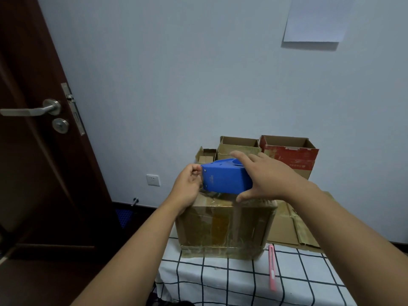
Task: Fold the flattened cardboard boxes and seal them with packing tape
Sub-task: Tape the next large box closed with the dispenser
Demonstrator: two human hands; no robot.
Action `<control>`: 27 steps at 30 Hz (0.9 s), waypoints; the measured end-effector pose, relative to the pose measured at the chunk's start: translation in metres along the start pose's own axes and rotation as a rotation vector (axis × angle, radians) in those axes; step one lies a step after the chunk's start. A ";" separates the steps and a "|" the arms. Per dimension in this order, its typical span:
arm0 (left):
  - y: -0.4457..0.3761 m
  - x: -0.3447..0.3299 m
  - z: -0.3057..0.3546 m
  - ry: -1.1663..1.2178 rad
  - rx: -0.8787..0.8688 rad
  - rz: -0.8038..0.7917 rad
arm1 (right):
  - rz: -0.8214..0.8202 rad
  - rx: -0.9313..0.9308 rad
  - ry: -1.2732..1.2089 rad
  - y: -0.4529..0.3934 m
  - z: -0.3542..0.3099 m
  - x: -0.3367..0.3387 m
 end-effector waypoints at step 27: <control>-0.009 0.013 0.004 0.031 0.056 0.114 | -0.221 -0.004 -0.414 -0.059 0.015 0.027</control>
Point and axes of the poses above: each hand's wrist, its own y-axis away from the middle knuckle, its own x-axis out of the back of the hand, z = x × y, the point moved 4 cm from there along -y, towards the middle knuckle, and after that the axes turned 1 degree about -z, right-handed, at the moved point
